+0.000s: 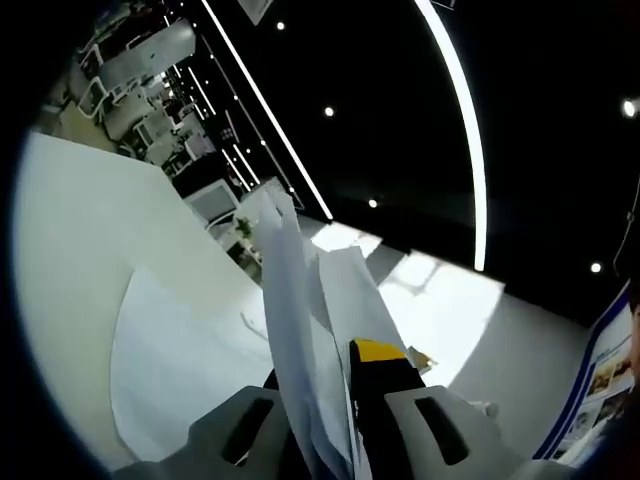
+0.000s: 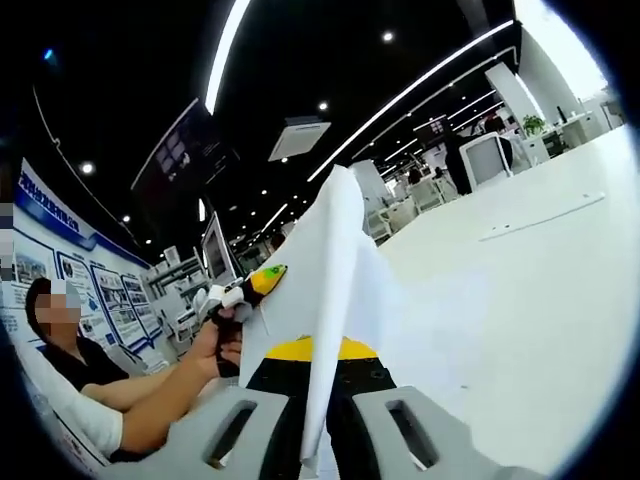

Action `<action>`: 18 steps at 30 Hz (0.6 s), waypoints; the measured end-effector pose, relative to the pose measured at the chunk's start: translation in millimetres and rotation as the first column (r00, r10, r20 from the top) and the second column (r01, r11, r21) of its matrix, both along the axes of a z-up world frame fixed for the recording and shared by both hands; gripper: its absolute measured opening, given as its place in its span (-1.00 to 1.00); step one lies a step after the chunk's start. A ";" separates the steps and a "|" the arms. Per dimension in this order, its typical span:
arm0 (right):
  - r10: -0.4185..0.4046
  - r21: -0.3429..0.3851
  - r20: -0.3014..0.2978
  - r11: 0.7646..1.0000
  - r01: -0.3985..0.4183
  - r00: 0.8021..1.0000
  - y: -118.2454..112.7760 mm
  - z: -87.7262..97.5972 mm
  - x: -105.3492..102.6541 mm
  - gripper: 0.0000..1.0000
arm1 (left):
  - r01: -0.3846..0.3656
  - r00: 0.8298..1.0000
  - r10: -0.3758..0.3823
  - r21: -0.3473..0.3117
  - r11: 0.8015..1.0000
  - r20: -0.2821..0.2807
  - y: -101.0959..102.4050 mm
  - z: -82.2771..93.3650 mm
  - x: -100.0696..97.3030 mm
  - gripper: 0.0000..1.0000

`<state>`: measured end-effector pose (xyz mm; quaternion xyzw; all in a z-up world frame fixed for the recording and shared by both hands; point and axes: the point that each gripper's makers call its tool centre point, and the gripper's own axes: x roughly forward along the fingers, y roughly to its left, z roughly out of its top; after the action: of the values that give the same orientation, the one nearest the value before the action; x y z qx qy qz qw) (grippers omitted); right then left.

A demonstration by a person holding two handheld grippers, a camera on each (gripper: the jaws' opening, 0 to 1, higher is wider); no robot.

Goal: Organize the stack of printing papers by aligning and flattening the scattered papers on the table

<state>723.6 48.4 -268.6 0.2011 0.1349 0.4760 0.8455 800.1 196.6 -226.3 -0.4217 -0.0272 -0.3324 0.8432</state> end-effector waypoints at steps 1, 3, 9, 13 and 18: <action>0.000 -0.001 0.001 1.000 0.000 1.000 0.2 -0.1 -0.1 -1.00 | 0.000 1.000 0.000 0.000 1.000 0.000 0.0 0.1 0.0 -0.81; 0.000 -0.003 0.001 1.000 0.000 1.000 0.6 -0.6 0.0 -1.00 | -0.001 1.000 0.001 0.001 1.000 0.000 -0.4 -0.1 -0.3 -0.81; 0.001 -0.003 -0.004 1.000 -0.001 1.000 3.0 -1.6 -0.5 -1.00 | -0.002 1.000 0.002 0.001 1.000 0.000 0.7 -0.1 1.0 -0.81; 0.005 -0.006 -0.003 1.000 -0.005 1.000 6.0 -2.3 -1.3 -1.00 | -0.004 1.000 0.004 0.001 1.000 0.000 1.4 -0.1 1.4 -0.81; 0.001 -0.005 -0.007 1.000 -0.001 1.000 6.4 -3.0 -0.9 -1.00 | -0.008 1.000 0.008 0.001 1.000 -0.001 2.1 -0.2 1.7 -0.81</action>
<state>722.7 54.8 -271.6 0.2007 0.1391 0.4752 0.8453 801.8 198.8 -226.5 -0.4212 -0.0285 -0.3288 0.8448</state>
